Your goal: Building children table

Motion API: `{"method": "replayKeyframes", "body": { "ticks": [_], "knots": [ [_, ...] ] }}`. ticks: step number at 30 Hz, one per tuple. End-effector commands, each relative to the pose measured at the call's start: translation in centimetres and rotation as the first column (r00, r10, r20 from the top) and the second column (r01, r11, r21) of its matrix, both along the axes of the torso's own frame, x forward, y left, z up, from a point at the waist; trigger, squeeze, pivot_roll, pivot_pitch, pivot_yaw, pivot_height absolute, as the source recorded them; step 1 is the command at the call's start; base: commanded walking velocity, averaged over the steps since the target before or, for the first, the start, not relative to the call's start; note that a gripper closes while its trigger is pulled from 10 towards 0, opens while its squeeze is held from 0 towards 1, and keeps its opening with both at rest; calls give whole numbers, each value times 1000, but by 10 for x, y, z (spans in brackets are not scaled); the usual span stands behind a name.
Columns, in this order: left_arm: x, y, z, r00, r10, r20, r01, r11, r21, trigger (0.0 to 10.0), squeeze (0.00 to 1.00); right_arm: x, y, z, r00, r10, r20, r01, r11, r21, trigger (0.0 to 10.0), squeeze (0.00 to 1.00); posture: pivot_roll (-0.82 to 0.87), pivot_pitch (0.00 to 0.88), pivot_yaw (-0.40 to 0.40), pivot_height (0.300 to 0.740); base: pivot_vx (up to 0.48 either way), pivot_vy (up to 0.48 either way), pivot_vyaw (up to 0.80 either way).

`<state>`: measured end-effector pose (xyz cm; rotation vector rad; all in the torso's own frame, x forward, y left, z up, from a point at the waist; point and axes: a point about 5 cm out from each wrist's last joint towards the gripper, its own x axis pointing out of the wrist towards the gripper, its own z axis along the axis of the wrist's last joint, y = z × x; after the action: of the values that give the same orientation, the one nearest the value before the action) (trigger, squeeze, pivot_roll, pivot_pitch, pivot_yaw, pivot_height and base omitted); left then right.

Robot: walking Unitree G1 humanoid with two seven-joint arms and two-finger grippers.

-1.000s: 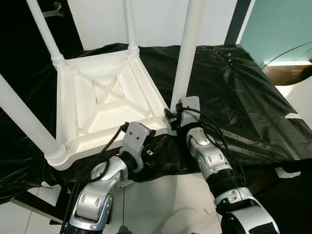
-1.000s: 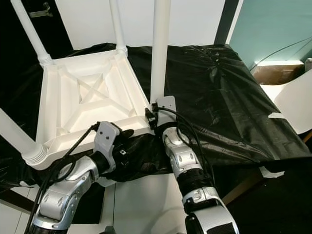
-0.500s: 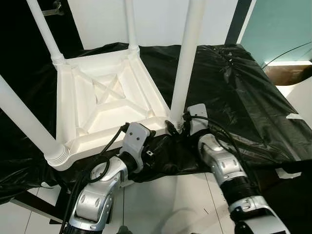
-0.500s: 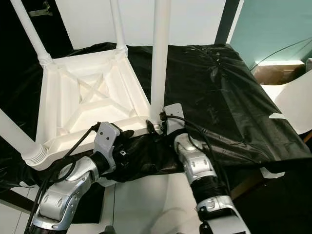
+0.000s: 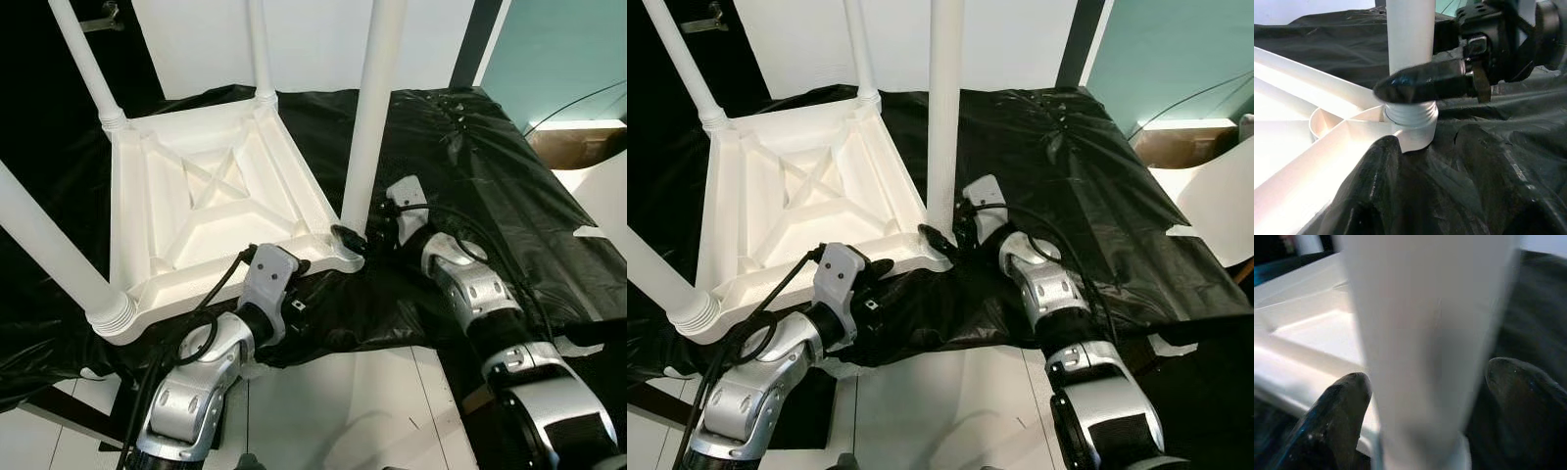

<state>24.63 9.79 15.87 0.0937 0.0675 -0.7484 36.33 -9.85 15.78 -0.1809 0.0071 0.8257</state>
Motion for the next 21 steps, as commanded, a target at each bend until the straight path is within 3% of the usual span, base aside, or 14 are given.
{"method": "replayKeyframes", "body": {
  "ticks": [1, 5, 6, 7, 8, 14, 21],
  "knots": [
    [2, 2, 0, 1000, 18, -6, -18, 1000, 12, 10000, 0, 2, 5, -2, 997, 71, -2, -71, 996, -56, 10000, 0, 72, 25, -14, 740, 0, 0, 0],
    [1, 1, 2, 1000, 18, -4, -18, 1000, 8, 10000, 0, 2, 7, -5, 995, 102, -18, -103, 991, -87, 10000, 0, 83, 32, -15, 740, 0, 0, 0],
    [1, 2, 1, 1000, 21, -4, -21, 1000, 13, 10000, 0, 3, 6, -7, 993, 114, -24, -116, 988, -105, 4824, 0, 88, 22, -17, 740, 0, 0, 0],
    [1, 2, 1, 1000, 21, -4, -21, 1000, 13, 10000, 0, 3, 6, -7, 993, 114, -24, -116, 988, -105, 4824, 0, 88, 22, -17, 740, 0, 0, 0],
    [1, 3, 1, 1000, 24, -4, -24, 1000, 16, 10000, 0, 3, 6, -10, 992, 123, -32, -126, 985, -122, 0, 0, 93, 21, -20, 740, 0, 0, 0],
    [-1, 4, 1, 999, 35, -5, -35, 999, 11, 10000, 0, 3, 2, -16, 992, 109, -57, -116, 984, -135, 0, 0, 98, 14, -25, 740, 0, 0, 0],
    [-2, 1, -1, 1000, 26, -8, -26, 1000, 13, 10000, 0, 4, -4, -26, 997, 16, -80, -28, 988, -150, 0, 0, 95, 6, -32, 740, 0, 0, 0]
  ]
}}
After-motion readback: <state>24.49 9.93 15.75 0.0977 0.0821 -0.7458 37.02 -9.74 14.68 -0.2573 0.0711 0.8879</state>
